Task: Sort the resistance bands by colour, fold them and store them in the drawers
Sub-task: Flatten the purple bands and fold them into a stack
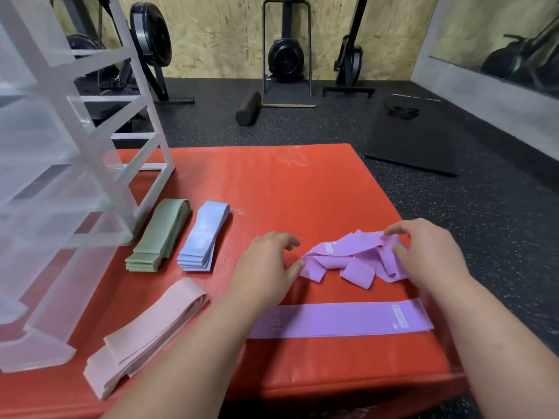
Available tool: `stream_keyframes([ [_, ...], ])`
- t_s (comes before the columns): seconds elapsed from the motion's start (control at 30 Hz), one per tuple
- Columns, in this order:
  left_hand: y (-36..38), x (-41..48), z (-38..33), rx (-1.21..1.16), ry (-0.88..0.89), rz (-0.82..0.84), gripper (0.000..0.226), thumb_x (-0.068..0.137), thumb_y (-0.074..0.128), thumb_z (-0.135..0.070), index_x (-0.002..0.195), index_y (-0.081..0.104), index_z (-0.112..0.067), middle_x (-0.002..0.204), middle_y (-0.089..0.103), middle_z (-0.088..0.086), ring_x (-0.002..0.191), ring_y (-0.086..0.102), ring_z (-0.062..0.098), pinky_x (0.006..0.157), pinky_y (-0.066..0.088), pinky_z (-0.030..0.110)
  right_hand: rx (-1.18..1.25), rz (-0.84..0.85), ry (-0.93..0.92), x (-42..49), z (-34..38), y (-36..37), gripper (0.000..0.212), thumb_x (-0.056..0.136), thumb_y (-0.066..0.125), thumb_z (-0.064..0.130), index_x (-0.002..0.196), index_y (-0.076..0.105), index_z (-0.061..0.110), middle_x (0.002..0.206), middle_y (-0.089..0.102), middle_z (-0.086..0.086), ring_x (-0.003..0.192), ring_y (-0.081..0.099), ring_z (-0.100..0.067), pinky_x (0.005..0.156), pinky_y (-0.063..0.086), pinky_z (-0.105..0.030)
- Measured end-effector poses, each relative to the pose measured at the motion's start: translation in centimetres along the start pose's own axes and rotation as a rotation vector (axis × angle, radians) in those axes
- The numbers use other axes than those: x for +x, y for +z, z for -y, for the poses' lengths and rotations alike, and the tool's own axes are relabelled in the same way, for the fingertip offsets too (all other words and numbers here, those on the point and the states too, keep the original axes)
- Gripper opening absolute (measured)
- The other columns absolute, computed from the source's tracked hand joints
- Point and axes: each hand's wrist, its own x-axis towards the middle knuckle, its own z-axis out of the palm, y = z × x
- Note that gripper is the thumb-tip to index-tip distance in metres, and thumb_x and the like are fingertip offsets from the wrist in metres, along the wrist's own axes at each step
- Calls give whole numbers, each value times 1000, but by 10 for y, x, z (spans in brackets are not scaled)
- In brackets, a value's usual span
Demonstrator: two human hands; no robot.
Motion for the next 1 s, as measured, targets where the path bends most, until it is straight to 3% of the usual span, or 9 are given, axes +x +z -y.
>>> stream_keyframes([
  [0.13,5,3,-5,31,4,37,37,92,73,-41,127,65,-36,120,66,-13,111,60,17,92,51,37,84,-11,-161,0,11,-6,31,85,71,14,99,75,42,112,68,12,104,60,-20,88,50,-37],
  [0.27,10,4,-8,30,12,57,34,93,71,-41,126,65,-37,118,65,-13,107,58,18,91,49,36,161,240,-260,-7,12,-3,14,75,87,42,80,74,43,103,70,18,112,62,-11,95,48,-35],
  [0.37,13,4,-10,38,17,66,35,92,71,-41,127,65,-37,117,64,-13,107,58,18,90,49,36,-57,364,-307,-7,6,8,37,61,78,72,88,74,47,109,62,23,115,53,-12,100,47,-41],
  [0.53,13,5,-13,46,14,54,35,92,71,-38,126,65,-37,116,63,-12,105,58,18,89,50,37,-169,142,-261,-3,7,12,9,85,77,48,88,72,42,111,64,14,110,54,-22,91,50,-42],
  [0.6,12,5,-15,37,22,35,32,92,70,-36,124,66,-36,114,63,-12,106,58,18,88,50,36,-10,15,-237,-1,11,6,7,88,75,42,93,73,37,105,68,13,105,58,-24,88,51,-42],
  [0.73,9,5,-18,9,31,-43,28,92,70,-34,120,68,-35,113,64,-11,106,60,18,87,51,39,495,-252,-144,-3,35,-26,3,96,70,32,98,68,33,92,74,15,87,70,-9,79,53,-29],
  [0.8,6,6,-20,-37,38,-110,25,93,71,-34,117,68,-34,111,65,-13,102,61,16,86,52,38,703,-346,-150,-7,50,-42,9,97,69,23,99,67,32,90,75,11,80,74,-8,79,57,-31],
  [0.9,0,6,-26,-152,52,-212,19,93,74,-31,112,69,-31,103,66,-17,92,62,7,81,50,29,812,-379,-123,-10,59,-47,12,94,72,21,100,69,31,88,76,8,75,75,-13,79,62,-42],
  [1.0,-7,5,-34,-265,10,-235,14,94,75,-28,106,72,-32,93,70,-18,84,65,5,73,48,21,740,-240,-80,-11,58,-33,22,87,78,16,100,72,33,88,76,9,74,72,-9,82,62,-44],
])
